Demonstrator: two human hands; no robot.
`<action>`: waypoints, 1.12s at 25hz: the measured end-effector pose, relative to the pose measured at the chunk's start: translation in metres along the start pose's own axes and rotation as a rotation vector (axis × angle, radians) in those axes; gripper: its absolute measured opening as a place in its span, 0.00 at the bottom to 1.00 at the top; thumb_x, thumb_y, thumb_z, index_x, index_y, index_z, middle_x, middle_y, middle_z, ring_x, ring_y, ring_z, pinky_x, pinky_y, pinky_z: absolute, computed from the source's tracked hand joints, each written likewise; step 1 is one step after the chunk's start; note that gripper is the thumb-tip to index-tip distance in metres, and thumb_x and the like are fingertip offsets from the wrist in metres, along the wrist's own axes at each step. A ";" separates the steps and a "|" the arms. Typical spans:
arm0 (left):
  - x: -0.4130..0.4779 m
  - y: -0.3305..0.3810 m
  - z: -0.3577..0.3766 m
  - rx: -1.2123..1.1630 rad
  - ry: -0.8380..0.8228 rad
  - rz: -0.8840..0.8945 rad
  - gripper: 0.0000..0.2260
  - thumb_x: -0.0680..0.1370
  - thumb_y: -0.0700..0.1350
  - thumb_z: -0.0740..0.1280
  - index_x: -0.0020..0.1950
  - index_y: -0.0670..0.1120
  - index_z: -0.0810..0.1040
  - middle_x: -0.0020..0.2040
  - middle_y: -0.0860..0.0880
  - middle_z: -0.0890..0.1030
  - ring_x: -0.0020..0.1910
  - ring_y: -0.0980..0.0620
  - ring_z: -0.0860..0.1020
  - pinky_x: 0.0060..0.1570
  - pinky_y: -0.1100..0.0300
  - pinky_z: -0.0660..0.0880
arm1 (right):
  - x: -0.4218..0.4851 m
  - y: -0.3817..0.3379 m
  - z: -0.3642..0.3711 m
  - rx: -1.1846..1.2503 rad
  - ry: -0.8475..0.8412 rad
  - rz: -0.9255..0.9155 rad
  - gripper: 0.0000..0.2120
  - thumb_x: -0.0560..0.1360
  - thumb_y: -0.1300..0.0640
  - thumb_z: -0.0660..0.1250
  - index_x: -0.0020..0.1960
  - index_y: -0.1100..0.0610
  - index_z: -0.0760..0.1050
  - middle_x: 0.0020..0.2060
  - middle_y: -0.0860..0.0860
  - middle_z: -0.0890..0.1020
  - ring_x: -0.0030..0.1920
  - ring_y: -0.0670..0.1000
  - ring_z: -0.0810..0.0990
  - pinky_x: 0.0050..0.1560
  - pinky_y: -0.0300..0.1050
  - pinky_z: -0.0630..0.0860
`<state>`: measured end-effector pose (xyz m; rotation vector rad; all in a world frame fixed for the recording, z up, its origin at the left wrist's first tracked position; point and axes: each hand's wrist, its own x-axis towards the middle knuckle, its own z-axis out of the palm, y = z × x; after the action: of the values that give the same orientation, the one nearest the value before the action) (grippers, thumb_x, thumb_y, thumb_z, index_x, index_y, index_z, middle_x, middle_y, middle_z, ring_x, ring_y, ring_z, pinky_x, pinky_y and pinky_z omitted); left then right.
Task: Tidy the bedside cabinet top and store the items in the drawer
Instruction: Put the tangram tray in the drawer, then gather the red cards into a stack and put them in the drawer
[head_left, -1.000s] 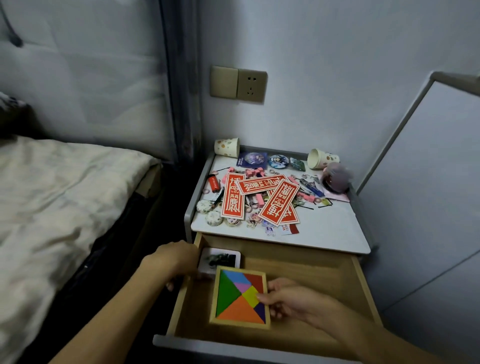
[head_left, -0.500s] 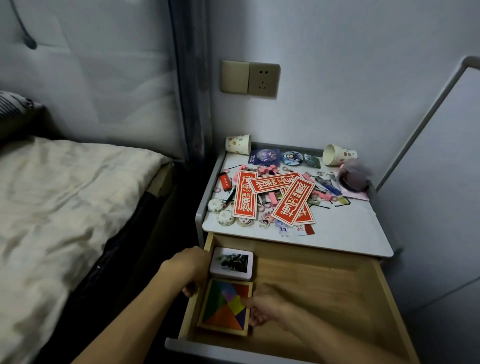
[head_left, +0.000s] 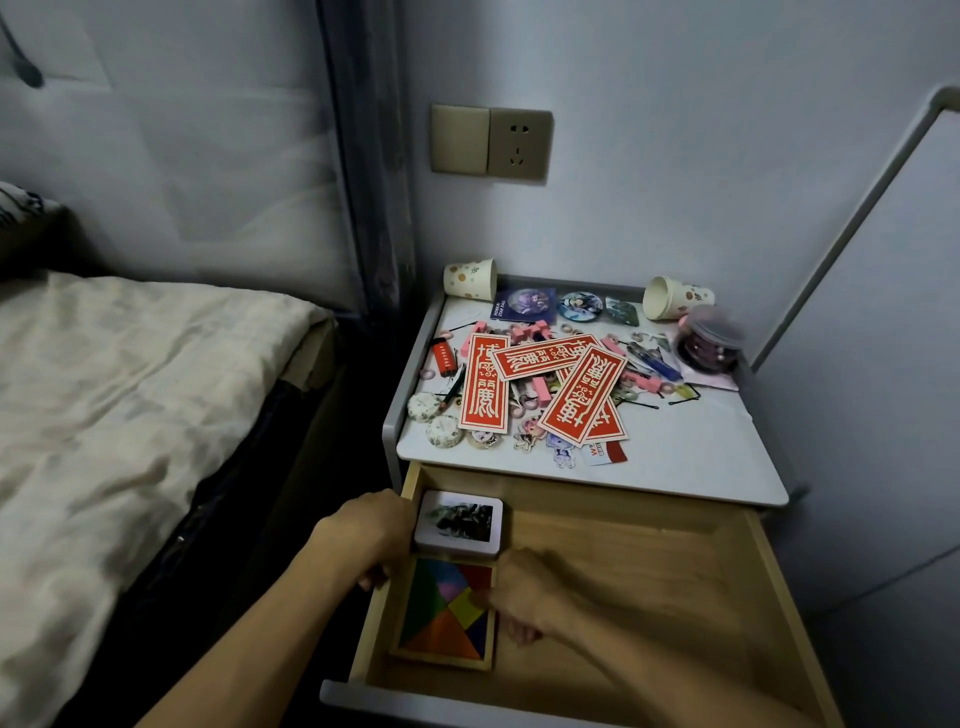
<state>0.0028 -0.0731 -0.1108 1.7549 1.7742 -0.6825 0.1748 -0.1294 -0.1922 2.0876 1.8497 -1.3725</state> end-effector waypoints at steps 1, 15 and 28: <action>-0.002 0.001 -0.001 0.020 -0.002 -0.001 0.08 0.76 0.37 0.68 0.38 0.43 0.75 0.33 0.47 0.82 0.28 0.52 0.81 0.38 0.58 0.83 | -0.001 0.000 0.000 -0.003 0.009 -0.021 0.10 0.79 0.53 0.66 0.39 0.50 0.70 0.26 0.49 0.76 0.19 0.42 0.74 0.22 0.35 0.72; -0.035 0.062 -0.063 -0.782 0.729 0.398 0.13 0.79 0.51 0.67 0.59 0.45 0.75 0.52 0.48 0.81 0.45 0.54 0.79 0.38 0.60 0.76 | -0.057 0.001 -0.160 0.105 0.529 -0.245 0.09 0.75 0.47 0.69 0.43 0.52 0.78 0.33 0.47 0.82 0.31 0.43 0.79 0.37 0.42 0.75; 0.075 0.124 -0.109 -0.503 0.777 0.003 0.36 0.73 0.64 0.69 0.71 0.44 0.63 0.69 0.39 0.73 0.67 0.38 0.72 0.64 0.42 0.70 | 0.034 0.006 -0.206 -0.054 0.863 -0.006 0.44 0.66 0.40 0.77 0.71 0.51 0.57 0.66 0.57 0.67 0.56 0.58 0.78 0.38 0.43 0.72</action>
<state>0.1232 0.0587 -0.0810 1.7558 2.1569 0.5086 0.2947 0.0081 -0.0904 2.9058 2.0559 -0.3840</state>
